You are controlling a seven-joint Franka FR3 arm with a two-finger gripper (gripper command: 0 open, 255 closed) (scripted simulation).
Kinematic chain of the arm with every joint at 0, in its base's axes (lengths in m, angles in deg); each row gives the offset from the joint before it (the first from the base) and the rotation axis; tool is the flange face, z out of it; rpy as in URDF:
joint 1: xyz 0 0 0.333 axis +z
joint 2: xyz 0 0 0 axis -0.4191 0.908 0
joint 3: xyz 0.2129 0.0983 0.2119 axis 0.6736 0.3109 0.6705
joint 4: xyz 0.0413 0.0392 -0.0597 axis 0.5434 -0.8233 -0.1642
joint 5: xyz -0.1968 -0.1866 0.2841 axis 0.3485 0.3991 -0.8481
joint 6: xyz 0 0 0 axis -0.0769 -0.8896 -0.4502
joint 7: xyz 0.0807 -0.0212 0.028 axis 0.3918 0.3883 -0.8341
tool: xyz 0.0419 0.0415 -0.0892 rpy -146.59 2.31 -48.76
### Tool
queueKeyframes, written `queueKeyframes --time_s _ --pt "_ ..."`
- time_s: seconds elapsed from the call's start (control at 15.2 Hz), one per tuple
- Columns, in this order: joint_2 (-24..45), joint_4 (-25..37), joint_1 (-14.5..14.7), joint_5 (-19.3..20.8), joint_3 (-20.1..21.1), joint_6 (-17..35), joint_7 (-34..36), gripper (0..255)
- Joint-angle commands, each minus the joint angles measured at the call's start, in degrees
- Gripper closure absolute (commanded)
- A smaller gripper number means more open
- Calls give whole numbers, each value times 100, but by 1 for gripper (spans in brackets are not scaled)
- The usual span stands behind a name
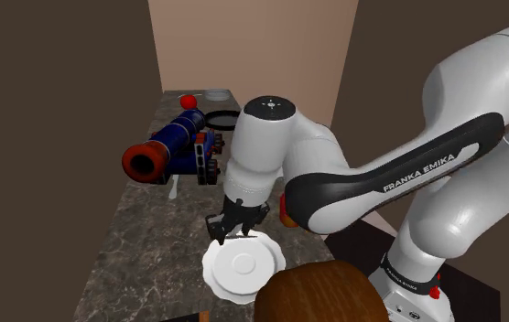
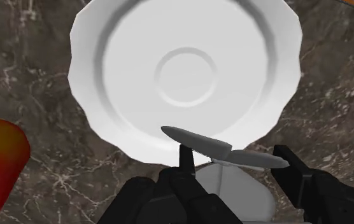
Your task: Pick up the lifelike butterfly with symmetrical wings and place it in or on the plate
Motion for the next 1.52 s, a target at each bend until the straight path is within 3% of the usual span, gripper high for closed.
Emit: queueKeyframes --time_s 0.0,0.73,1.32,1.39,1.45 --pt "-345 -372 268 -285 -97 66 -56 255" --pt "249 -803 -90 82 430 1035 383 255" --pt "283 -819 -116 111 460 1080 412 255" --pt "283 -819 -116 111 460 1080 412 0" --pt "283 -819 -116 111 460 1080 412 0"
